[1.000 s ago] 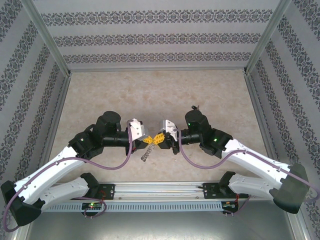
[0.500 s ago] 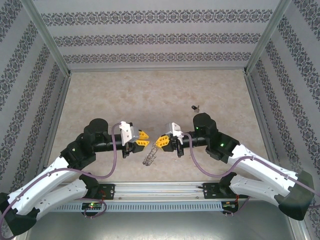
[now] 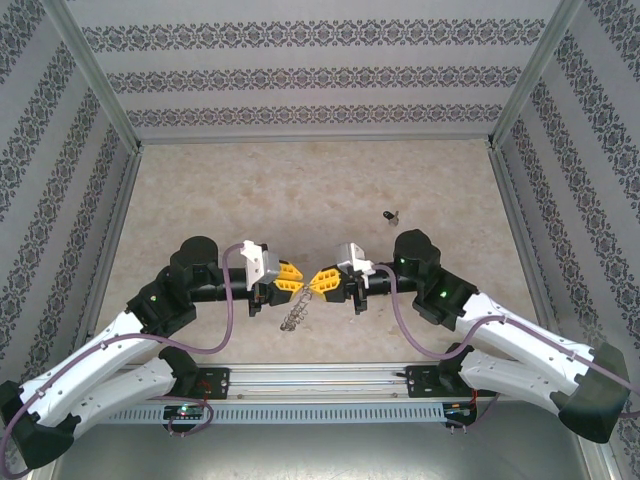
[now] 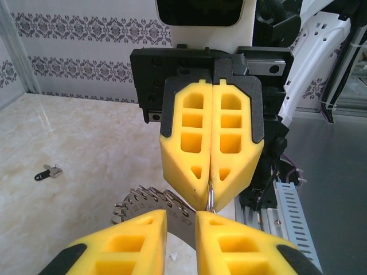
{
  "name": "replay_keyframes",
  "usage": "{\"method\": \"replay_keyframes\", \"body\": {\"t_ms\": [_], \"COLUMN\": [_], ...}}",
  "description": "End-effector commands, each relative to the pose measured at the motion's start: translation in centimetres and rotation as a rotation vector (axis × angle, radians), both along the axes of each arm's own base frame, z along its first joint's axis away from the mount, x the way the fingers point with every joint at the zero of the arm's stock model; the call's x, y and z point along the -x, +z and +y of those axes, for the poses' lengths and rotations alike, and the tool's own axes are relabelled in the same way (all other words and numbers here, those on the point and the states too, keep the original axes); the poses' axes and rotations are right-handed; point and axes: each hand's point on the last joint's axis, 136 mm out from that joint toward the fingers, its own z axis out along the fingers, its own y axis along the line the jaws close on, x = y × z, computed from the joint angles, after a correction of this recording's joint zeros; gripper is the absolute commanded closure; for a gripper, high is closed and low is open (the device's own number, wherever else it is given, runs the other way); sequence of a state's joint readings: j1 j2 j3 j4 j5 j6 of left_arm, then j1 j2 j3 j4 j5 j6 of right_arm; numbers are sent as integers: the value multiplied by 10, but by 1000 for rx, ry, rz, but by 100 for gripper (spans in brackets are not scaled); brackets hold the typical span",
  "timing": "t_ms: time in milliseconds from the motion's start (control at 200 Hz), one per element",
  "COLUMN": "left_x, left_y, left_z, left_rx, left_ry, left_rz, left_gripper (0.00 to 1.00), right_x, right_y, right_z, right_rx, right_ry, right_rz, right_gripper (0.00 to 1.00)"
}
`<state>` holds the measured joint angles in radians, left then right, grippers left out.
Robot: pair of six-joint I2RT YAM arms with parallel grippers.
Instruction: Put the keys on the keyring
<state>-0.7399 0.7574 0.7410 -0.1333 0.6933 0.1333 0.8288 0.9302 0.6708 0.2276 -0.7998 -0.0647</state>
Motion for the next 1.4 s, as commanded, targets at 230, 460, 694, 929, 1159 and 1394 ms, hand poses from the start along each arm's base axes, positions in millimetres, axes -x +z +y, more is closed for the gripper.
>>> {"method": "replay_keyframes", "body": {"t_ms": [230,460,694,929,1159,1394], "left_x": [10,11,12,12,12,9], "left_y": [8,7,13,18,24,25], "left_z": [0,-1,-3,-7,-10,-14], "left_rx": [36,42,58,72,96,109], "left_ry": [-42,-47,-64,-89,-101,-102], "left_rz": [-13,-8,-14,-15,-24,-26], "left_gripper": [83,83,83,83,83,83], "right_x": [0,0,-1,-3,-2,-2], "right_y": [26,29,27,24,23,20], "right_z": [-5,-9,-9,-7,-5,-2], "right_rx": [-112,-130,-126,-122,-115,-105], "right_ry": [-14,-25,-28,-25,-13,0], "right_rz": [-53,-59,-53,-44,-37,-26], "right_gripper": [100,100,100,100,100,100]}}
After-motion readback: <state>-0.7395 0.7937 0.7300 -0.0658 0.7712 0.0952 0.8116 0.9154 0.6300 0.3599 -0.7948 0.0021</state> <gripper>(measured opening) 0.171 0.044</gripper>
